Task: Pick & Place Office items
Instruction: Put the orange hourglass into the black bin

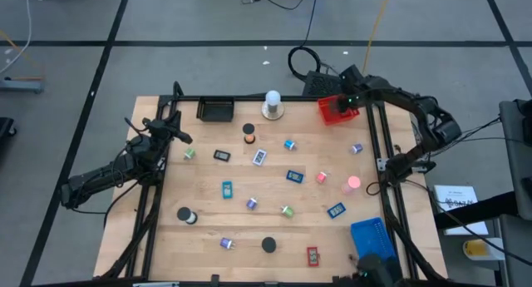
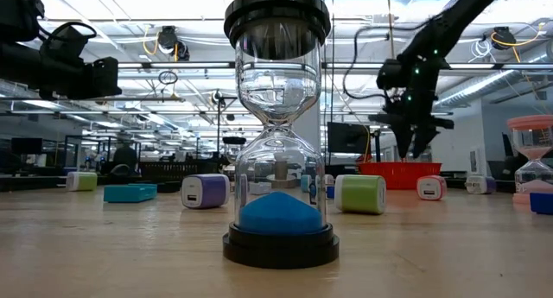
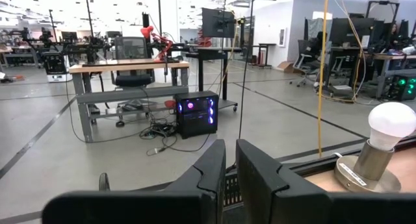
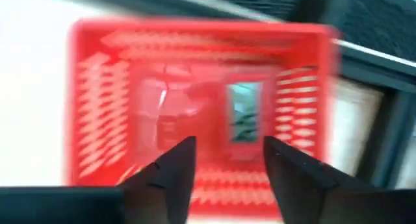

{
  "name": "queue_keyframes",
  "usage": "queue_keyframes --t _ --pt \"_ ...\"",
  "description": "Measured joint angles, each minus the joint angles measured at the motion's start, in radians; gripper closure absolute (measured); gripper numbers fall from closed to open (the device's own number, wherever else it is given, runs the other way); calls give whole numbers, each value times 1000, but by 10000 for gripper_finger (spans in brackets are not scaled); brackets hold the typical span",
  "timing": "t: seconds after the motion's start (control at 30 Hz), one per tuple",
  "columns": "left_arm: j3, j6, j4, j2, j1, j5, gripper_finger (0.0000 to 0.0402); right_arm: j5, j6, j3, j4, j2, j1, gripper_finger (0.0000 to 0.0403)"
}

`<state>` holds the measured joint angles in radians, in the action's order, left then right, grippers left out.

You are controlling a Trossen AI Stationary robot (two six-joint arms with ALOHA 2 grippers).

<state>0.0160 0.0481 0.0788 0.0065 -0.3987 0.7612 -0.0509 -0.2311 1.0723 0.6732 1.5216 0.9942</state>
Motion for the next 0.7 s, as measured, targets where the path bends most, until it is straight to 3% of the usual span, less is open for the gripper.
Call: queue_keyframes --t 0.27,0.4,0.7 --pt "0 0 0 0 0 0 360 3 186 0 99 -46 -262 393" --pt "0 0 0 0 0 0 360 -5 211 0 102 -25 -321 387" --pt "0 0 0 0 0 0 360 -56 255 -1 49 51 -307 402"
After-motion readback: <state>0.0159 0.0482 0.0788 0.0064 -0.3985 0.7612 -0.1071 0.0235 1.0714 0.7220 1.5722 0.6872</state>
